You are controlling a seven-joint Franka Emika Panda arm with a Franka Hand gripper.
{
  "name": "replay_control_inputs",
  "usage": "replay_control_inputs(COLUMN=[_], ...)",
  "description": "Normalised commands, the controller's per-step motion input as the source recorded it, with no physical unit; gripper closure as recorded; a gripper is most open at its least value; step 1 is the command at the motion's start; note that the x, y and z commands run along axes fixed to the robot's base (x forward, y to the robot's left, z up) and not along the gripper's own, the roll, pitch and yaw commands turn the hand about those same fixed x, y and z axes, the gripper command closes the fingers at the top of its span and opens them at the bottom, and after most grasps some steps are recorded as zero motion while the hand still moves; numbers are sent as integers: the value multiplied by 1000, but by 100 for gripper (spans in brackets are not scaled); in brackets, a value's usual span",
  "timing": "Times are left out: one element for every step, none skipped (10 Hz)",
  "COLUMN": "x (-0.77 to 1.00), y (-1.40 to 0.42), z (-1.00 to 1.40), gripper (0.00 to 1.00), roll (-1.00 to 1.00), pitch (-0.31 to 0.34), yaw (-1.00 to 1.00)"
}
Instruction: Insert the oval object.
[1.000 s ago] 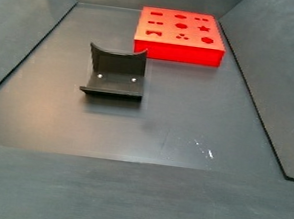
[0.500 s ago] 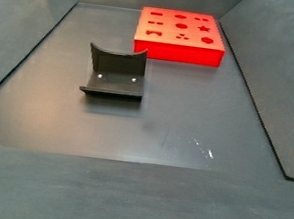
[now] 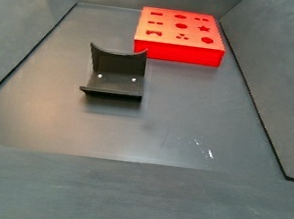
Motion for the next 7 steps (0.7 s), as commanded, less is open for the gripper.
replay_control_inputs(x=[34,117,169,226,26,-54,-37], y=[0,0,14,-137,-29,0,0], z=[134,6,17,0,0,0,0], gripper=[100,100,100,100,100,100,100], roll=[0,-67,-7,326,453,500,500], pitch=[-389,-451,-499,-279,-153,-60,0], yaw=[-606,-560,-560,-729,-789,-637,-629])
